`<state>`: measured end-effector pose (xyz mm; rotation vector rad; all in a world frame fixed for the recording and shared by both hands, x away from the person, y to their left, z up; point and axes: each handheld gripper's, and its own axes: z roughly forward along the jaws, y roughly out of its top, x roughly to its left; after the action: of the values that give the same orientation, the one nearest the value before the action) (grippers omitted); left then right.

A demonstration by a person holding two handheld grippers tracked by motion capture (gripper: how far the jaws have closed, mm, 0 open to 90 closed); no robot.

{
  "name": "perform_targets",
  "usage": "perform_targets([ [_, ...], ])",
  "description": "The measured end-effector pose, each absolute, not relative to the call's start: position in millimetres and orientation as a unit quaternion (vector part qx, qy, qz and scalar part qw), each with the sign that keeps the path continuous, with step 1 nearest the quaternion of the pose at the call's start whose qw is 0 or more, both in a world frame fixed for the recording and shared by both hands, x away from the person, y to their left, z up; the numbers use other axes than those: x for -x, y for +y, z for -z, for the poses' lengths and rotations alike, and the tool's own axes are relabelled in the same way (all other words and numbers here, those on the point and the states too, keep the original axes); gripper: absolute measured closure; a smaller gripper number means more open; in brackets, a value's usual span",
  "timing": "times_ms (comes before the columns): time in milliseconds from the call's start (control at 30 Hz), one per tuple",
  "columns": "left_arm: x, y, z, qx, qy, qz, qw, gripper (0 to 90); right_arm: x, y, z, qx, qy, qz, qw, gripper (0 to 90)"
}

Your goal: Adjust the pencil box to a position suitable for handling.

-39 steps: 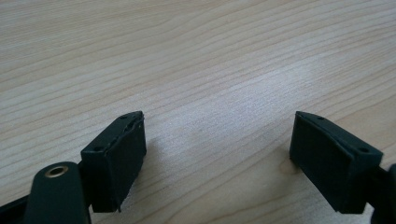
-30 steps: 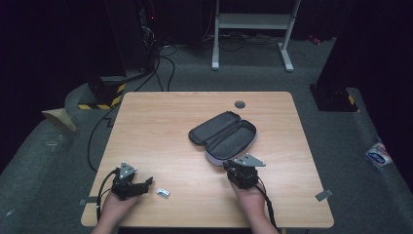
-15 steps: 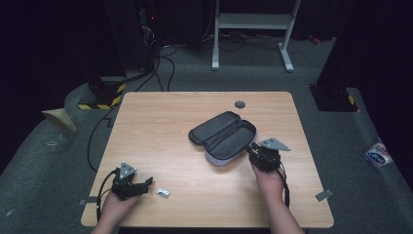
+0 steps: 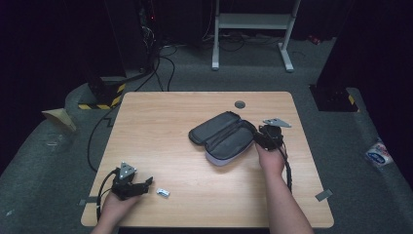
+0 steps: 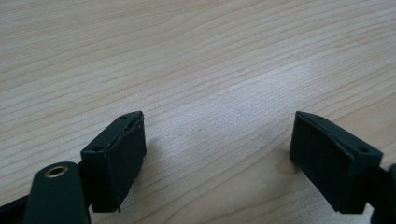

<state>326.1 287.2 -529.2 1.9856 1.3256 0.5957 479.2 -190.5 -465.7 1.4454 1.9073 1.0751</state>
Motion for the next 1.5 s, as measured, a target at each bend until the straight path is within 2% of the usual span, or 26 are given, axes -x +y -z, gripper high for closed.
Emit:
perform_targets([
  [233, -326, 287, 529, -0.761, 0.508, -0.228, 0.334, 18.7, -487, -193, 474, -0.538, 0.705, -0.387, 0.25, 67.8],
  [533, -326, 287, 529, -0.761, 0.508, -0.228, 0.334, 18.8, -483, -189, 482, -0.528, 0.722, -0.379, 0.236, 81.9],
  [867, -325, 287, 529, -0.759, 0.508, -0.228, 0.337, 20.3, -456, -184, 497, -0.518, 0.73, -0.387, 0.223, 82.6],
  [1200, -323, 291, 527, -0.755, 0.509, -0.234, 0.341, 39.6, -421, -170, 503, -0.5, 0.734, -0.405, 0.217, 83.3],
  [1500, -323, 290, 522, -0.746, 0.518, -0.227, 0.352, 43.3, -403, -158, 505, -0.48, 0.744, -0.417, 0.206, 85.1],
])
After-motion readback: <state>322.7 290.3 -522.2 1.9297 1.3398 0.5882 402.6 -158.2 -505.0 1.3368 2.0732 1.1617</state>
